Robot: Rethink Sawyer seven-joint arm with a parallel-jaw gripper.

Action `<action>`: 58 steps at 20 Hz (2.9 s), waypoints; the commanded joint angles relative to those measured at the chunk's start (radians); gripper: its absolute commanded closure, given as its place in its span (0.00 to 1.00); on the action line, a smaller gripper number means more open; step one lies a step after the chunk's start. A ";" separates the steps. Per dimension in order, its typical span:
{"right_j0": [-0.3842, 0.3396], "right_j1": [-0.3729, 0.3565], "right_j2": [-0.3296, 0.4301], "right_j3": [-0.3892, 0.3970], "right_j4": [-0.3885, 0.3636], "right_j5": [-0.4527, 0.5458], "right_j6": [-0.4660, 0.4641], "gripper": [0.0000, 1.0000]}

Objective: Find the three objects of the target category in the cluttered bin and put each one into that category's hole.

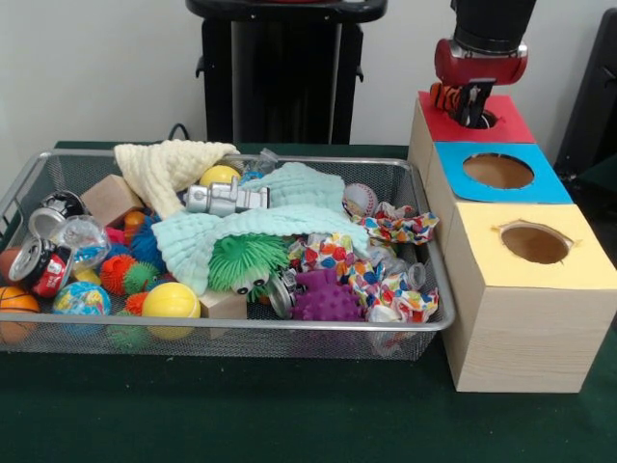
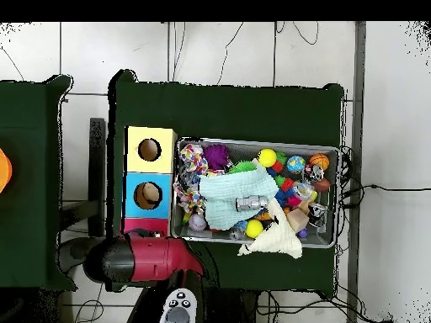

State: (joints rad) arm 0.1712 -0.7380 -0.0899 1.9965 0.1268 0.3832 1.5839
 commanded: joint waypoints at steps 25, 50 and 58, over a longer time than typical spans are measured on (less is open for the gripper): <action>-0.044 0.008 -0.007 0.019 0.026 -0.022 0.215 0.00; -0.008 -0.147 -0.083 -0.053 0.007 0.258 0.205 0.00; -0.007 -0.160 -0.081 -0.042 0.006 0.246 0.210 0.00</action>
State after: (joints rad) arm 0.1843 -0.8611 -0.1465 2.0059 0.1289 0.5653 1.5839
